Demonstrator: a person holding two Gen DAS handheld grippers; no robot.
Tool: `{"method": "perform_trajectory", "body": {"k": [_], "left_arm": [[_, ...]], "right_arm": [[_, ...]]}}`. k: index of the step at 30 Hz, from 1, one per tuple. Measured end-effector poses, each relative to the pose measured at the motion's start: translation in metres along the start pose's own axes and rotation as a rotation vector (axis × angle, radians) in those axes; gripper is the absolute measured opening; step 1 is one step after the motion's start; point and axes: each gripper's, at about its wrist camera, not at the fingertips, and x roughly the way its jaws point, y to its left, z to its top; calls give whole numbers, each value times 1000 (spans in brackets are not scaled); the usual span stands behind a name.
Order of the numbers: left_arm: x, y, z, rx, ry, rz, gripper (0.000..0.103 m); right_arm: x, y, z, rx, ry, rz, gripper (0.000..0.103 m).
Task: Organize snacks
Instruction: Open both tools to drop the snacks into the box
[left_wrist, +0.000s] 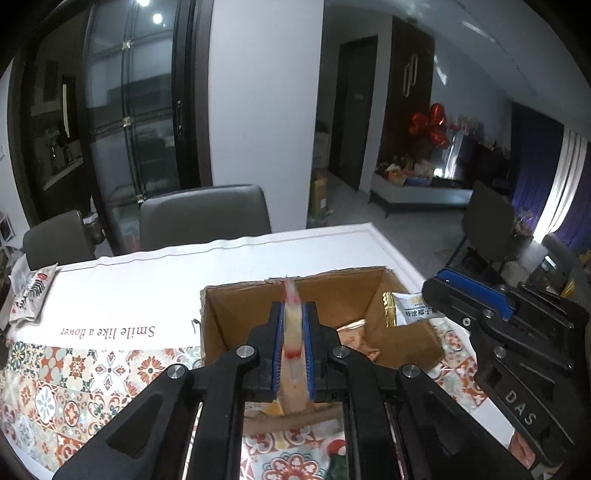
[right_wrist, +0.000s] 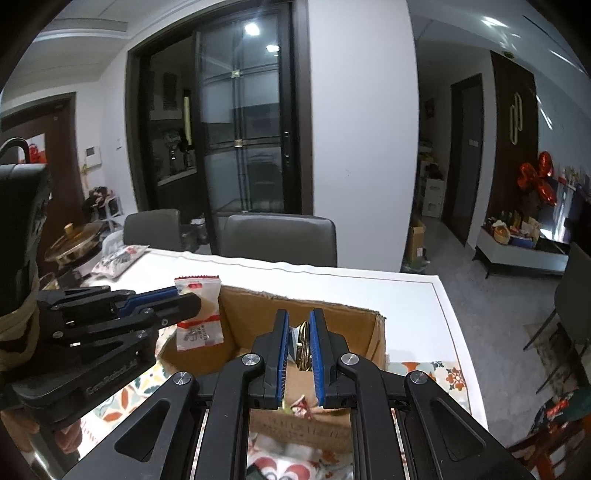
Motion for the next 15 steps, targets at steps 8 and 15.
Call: {"method": "perform_trajectory", "body": {"k": [8, 15], "left_arm": [[-30, -4, -32, -20, -39, 66, 48], [-69, -25, -61, 16, -113, 75, 53]], "right_arm": [[5, -11, -18, 27, 39, -77, 54], [-29, -13, -52, 35, 30, -85, 75]]}}
